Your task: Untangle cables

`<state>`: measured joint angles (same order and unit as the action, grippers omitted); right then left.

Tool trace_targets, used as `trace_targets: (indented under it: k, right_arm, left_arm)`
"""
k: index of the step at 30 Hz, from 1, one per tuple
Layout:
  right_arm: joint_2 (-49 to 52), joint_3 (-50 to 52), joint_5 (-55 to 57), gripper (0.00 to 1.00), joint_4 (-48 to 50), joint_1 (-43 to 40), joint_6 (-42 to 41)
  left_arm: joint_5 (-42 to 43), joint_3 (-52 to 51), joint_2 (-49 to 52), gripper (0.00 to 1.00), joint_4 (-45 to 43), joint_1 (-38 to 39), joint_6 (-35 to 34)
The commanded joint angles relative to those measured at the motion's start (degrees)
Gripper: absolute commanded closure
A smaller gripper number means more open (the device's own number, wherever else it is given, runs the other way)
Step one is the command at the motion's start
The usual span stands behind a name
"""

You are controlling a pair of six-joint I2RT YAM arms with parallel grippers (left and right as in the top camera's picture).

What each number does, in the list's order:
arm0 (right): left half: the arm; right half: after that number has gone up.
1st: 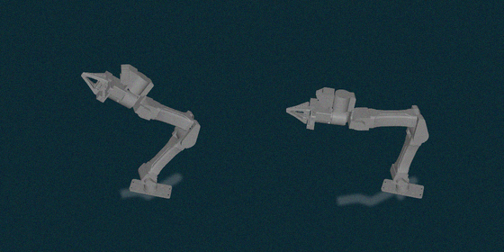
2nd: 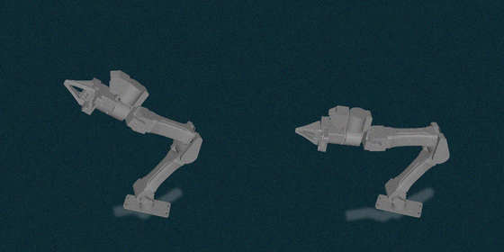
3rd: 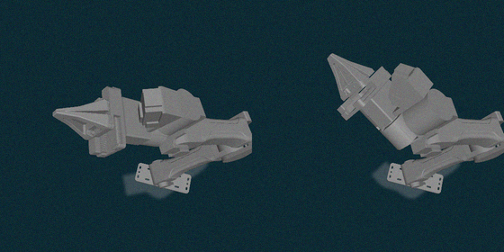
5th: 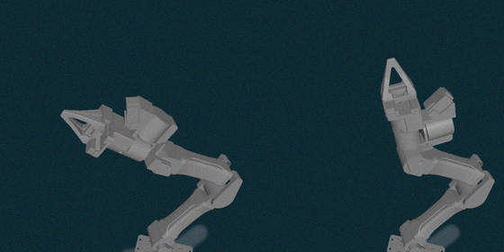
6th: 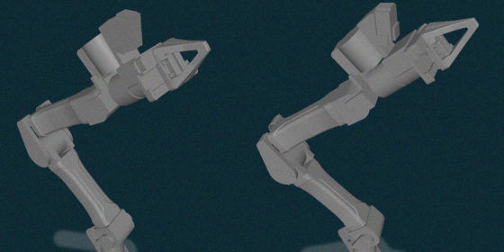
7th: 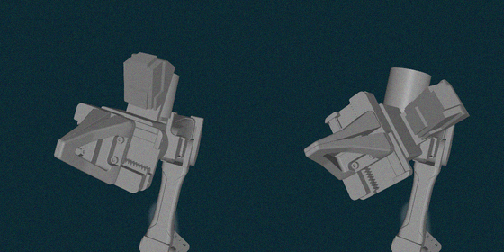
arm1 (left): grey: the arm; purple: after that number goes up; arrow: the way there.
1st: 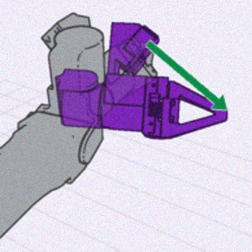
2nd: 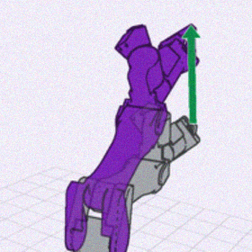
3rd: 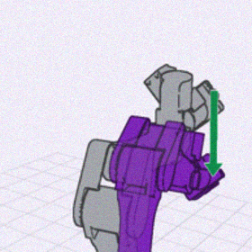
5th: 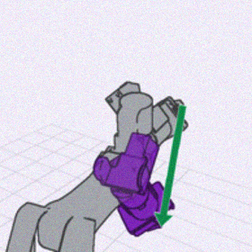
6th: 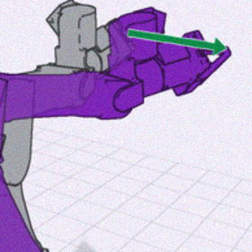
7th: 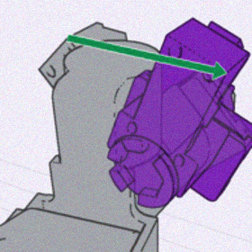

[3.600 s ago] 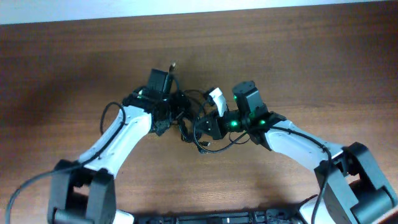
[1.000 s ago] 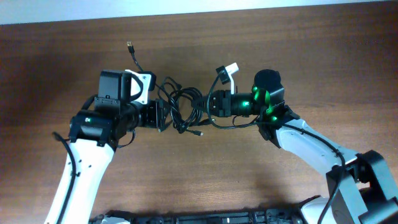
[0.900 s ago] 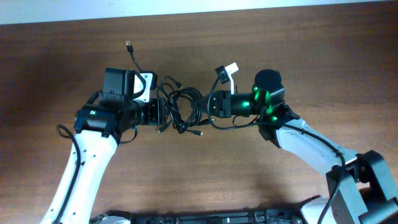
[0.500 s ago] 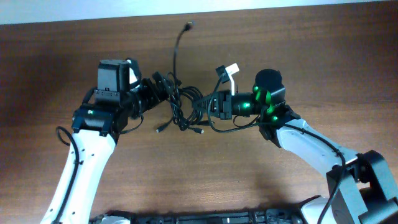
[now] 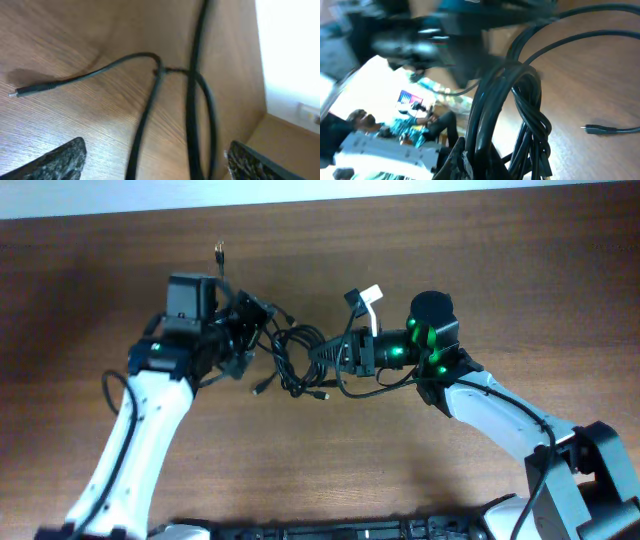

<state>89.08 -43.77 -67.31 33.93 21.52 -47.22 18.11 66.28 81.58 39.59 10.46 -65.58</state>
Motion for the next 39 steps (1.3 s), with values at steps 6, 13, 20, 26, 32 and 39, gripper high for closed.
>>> trace_targets:
  k: [6, 13, 20, 26, 32, 39]
  right_arm:
    - [-0.59, -0.92, -5.11, 0.96, 0.33, 0.24, 9.38]
    - [-0.59, -0.92, 10.95, 0.96, -14.56, 0.26, 15.96]
    - [-0.59, -0.92, 25.9, 0.96, -23.93, 1.01, 2.08]
    - [-0.59, -0.92, 31.65, 0.96, -22.29, 3.32, -9.14]
    - [-0.59, -0.92, 33.97, 0.96, -17.84, 3.8, -21.11]
    - [-0.59, -0.92, 35.34, 0.96, -16.15, 7.02, -32.83]
  left_arm:
    - [-2.21, 0.5, 7.87, 1.0, -0.61, -0.55, -0.79]
    - [-8.09, 0.52, 6.19, 1.0, -1.68, -1.16, 7.65]
    - [-17.57, 0.52, 2.01, 1.0, -4.26, 4.22, 11.93]
    - [-29.86, 0.5, 2.1, 1.0, -6.36, 14.12, 11.93]
    - [-29.97, 0.5, 4.7, 1.0, -7.06, 16.65, 11.89]
    - [-29.94, 0.5, 13.16, 1.0, -10.88, 20.15, 11.87]
